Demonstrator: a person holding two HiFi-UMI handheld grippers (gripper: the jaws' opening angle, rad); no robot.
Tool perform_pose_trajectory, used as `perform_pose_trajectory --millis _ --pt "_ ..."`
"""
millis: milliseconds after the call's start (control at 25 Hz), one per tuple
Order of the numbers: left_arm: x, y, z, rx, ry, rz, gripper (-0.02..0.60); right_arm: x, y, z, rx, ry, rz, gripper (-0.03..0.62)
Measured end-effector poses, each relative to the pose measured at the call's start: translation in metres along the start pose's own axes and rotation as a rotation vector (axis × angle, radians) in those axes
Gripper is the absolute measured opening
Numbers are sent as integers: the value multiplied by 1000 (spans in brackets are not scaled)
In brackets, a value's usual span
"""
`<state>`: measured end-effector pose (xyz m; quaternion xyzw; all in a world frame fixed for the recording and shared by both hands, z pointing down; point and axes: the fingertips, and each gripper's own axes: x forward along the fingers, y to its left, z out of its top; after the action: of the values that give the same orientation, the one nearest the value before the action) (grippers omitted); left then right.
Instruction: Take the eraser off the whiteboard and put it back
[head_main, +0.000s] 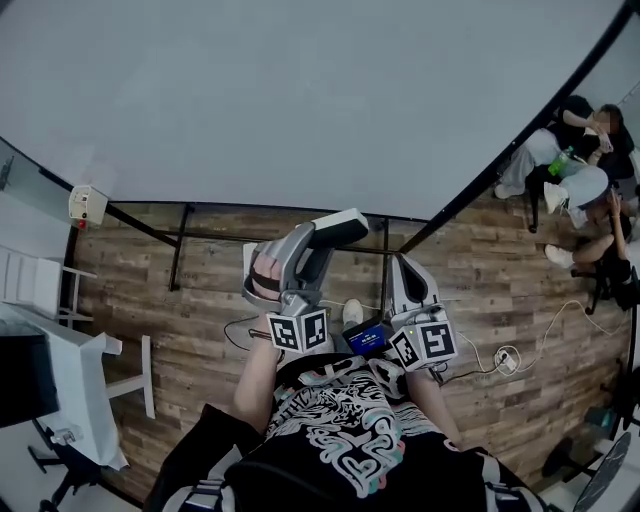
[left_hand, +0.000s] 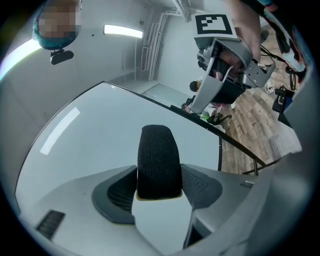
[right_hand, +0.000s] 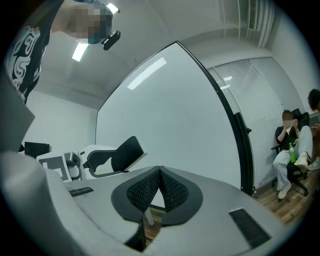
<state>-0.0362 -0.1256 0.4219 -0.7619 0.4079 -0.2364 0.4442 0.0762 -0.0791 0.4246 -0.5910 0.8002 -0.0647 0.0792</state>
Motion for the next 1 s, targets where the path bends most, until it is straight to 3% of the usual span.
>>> perform_pose_trajectory --millis 480,1000 --pt "-44 8 3 18 8 15 261 -22 28 8 5 -42 6 14" --pt "-27 8 13 6 39 18 261 -16 14 19 -23 -46 56 14"
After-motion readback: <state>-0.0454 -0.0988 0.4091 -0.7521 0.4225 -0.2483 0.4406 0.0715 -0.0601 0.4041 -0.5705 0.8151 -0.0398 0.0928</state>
